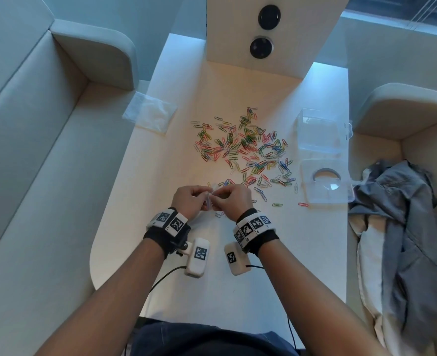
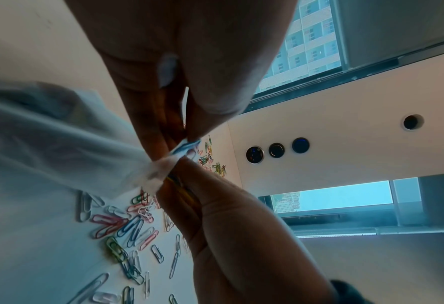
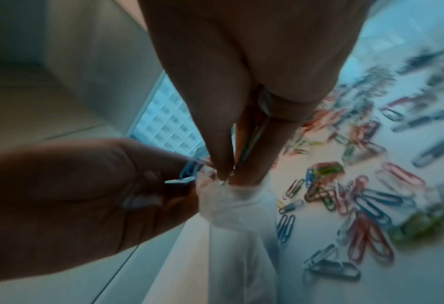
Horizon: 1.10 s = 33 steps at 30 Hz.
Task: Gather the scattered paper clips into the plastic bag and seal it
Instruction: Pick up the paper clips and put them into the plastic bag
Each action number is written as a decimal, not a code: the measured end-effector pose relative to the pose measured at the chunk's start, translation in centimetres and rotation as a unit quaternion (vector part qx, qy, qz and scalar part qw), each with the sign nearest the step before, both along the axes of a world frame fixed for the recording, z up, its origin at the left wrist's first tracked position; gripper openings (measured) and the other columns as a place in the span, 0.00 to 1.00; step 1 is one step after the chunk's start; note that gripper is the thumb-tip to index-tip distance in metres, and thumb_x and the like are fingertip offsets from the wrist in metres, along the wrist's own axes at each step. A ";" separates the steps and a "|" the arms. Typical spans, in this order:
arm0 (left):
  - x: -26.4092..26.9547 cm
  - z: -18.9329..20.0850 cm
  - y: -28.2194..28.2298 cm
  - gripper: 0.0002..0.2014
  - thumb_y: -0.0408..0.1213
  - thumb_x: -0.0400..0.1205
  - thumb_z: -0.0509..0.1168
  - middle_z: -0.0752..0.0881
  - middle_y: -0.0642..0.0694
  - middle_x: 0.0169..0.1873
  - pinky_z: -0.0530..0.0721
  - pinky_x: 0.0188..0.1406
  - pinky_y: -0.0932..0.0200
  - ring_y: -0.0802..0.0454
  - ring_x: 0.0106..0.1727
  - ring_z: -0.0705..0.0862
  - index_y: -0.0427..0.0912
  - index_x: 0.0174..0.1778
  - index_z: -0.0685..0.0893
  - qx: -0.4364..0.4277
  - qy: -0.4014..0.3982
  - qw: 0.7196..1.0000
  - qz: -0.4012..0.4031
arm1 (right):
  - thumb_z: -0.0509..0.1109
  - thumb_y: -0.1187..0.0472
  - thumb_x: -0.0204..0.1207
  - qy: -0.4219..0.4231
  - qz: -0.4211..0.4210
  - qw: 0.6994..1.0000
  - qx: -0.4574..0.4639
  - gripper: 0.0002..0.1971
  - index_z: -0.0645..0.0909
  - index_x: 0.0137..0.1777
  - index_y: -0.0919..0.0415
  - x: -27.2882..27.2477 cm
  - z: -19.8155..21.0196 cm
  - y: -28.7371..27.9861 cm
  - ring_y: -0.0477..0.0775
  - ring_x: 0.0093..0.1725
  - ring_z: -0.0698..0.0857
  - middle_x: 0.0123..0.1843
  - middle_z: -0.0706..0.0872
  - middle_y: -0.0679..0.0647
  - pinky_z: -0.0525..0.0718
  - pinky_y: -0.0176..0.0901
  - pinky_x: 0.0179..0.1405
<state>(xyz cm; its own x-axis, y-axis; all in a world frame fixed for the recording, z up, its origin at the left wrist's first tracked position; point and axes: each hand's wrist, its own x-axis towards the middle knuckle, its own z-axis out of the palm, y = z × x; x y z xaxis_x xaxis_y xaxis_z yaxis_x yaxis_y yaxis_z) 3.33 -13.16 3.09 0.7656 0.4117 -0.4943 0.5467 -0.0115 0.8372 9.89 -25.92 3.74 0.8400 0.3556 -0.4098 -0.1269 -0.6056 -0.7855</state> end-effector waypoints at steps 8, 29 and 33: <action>-0.2 0.0 -0.4 0.12 0.28 0.82 0.64 0.91 0.40 0.36 0.90 0.46 0.52 0.46 0.33 0.88 0.48 0.45 0.91 0.006 -0.015 1.000 -0.014 | 0.74 0.68 0.72 -0.012 0.054 0.997 -0.061 0.09 0.90 0.52 0.65 0.6 0.3 0.2 0.53 0.43 0.89 0.44 0.92 0.60 0.90 0.48 0.50; -1.4 0.6 5.9 0.09 0.29 0.83 0.65 0.88 0.42 0.32 0.91 0.41 0.60 0.53 0.29 0.86 0.42 0.51 0.90 -0.017 -0.009 0.998 0.057 | 0.90 0.47 0.49 -0.014 0.008 0.976 -0.218 0.63 0.58 0.83 0.53 -1.0 -6.4 -10.1 0.63 0.66 0.76 0.68 0.64 0.59 0.77 0.52 0.72; -2.2 0.7 7.2 0.09 0.28 0.83 0.65 0.88 0.43 0.32 0.90 0.41 0.62 0.53 0.30 0.86 0.39 0.54 0.90 -0.018 -0.003 0.997 0.075 | 0.88 0.51 0.56 -0.085 0.019 0.980 -0.176 0.50 0.68 0.78 0.53 -0.6 -7.5 -6.5 0.61 0.66 0.75 0.69 0.66 0.58 0.78 0.52 0.71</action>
